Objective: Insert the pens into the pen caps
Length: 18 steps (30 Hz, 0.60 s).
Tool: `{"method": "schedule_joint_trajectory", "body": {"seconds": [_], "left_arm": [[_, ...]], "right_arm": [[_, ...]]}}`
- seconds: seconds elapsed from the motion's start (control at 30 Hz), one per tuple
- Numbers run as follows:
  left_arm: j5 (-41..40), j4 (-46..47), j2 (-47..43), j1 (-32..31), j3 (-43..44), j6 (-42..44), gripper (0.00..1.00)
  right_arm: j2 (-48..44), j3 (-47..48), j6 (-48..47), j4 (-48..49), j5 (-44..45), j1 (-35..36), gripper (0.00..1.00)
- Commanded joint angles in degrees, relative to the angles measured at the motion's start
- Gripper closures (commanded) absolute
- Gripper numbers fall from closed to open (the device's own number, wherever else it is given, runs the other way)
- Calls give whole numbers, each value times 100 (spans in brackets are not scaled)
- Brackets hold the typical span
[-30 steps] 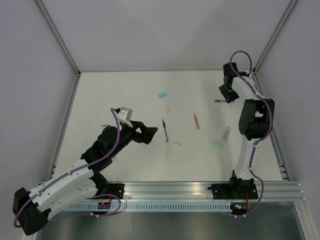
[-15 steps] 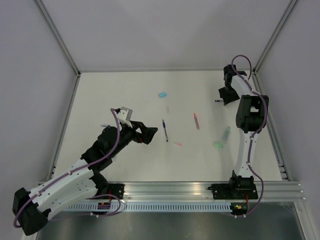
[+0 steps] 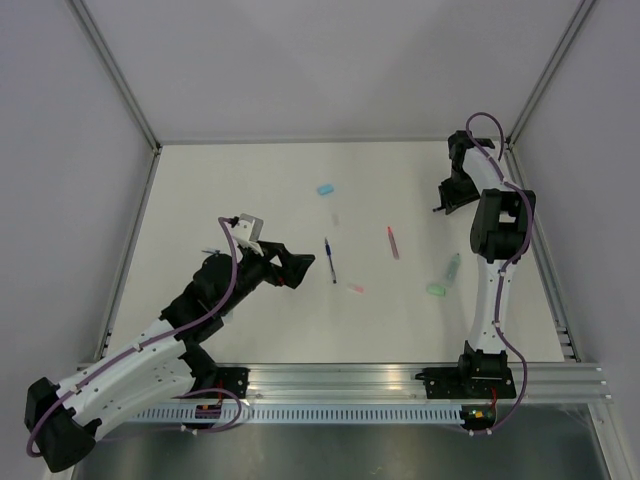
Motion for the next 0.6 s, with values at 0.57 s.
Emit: {"method": "schedule_joint_trajectory", "body": {"seconds": [0.57], "left_arm": [[-149, 70, -100, -7, -60, -185, 0]], "right_arm": [[-102, -735, -1545, 448, 47, -134, 95]]}}
